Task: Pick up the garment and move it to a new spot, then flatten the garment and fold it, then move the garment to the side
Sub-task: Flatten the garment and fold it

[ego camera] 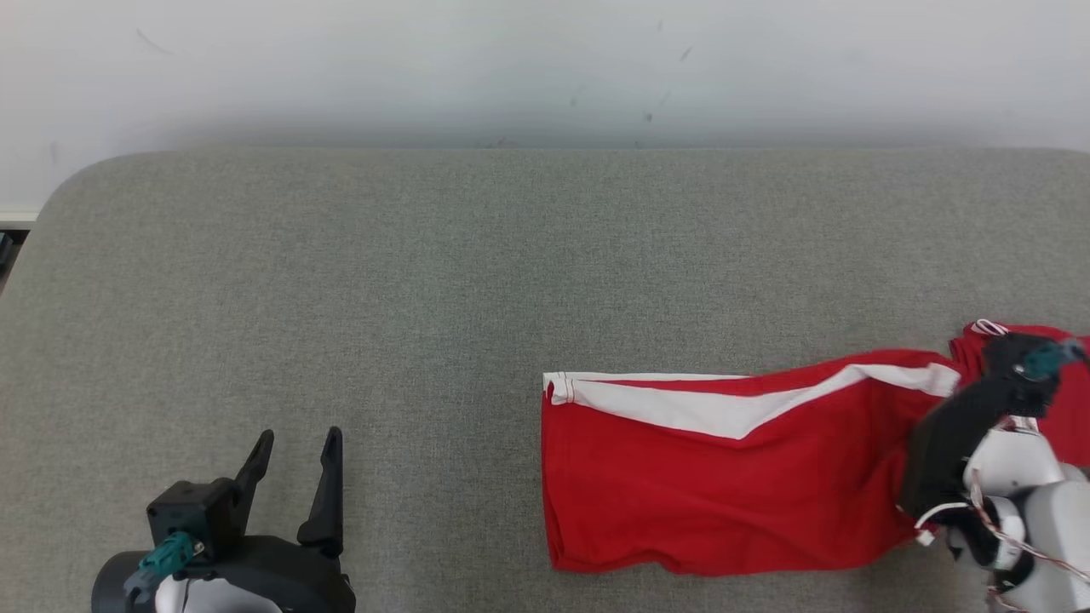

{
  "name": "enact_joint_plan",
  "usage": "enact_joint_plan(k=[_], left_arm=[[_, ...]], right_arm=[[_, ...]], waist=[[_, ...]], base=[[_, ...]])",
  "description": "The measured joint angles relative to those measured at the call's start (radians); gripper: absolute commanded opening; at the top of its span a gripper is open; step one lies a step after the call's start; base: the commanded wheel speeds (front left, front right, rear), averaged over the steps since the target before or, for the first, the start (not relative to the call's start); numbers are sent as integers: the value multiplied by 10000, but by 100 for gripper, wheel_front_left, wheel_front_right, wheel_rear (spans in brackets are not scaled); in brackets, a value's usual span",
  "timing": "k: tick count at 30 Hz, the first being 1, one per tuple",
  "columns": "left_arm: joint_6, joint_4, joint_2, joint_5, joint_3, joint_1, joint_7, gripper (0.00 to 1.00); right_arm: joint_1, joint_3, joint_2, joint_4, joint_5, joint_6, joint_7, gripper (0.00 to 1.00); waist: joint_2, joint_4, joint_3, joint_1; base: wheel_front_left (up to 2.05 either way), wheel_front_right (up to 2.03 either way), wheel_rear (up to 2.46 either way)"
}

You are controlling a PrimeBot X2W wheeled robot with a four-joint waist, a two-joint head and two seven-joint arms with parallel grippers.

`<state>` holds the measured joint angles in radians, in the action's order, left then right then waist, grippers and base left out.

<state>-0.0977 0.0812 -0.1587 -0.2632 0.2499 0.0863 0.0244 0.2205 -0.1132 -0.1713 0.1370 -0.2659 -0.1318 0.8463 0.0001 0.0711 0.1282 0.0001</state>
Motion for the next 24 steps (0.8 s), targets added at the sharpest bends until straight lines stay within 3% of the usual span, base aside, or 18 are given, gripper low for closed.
enact_joint_plan(k=[9, 14, 24], left_arm=[[31, 261, 92, -10, 219, 17, 0, 100], [102, 305, 88, -12, 257, 15, 2, 100], [115, 359, 92, -13, 320, 1, 2, 100]], right_arm=[[195, 1749, 642, -437, 230, 608, 451, 0], [227, 2491, 926, -462, 232, 786, 690, 0], [884, 3359, 1104, -123, 228, 692, 800, 0]], waist=[[0, 101, -166, 0], [0, 229, -278, -1], [0, 539, -407, 0]], base=[[0, 0, 0], [0, 0, 0], [0, 0, 0]])
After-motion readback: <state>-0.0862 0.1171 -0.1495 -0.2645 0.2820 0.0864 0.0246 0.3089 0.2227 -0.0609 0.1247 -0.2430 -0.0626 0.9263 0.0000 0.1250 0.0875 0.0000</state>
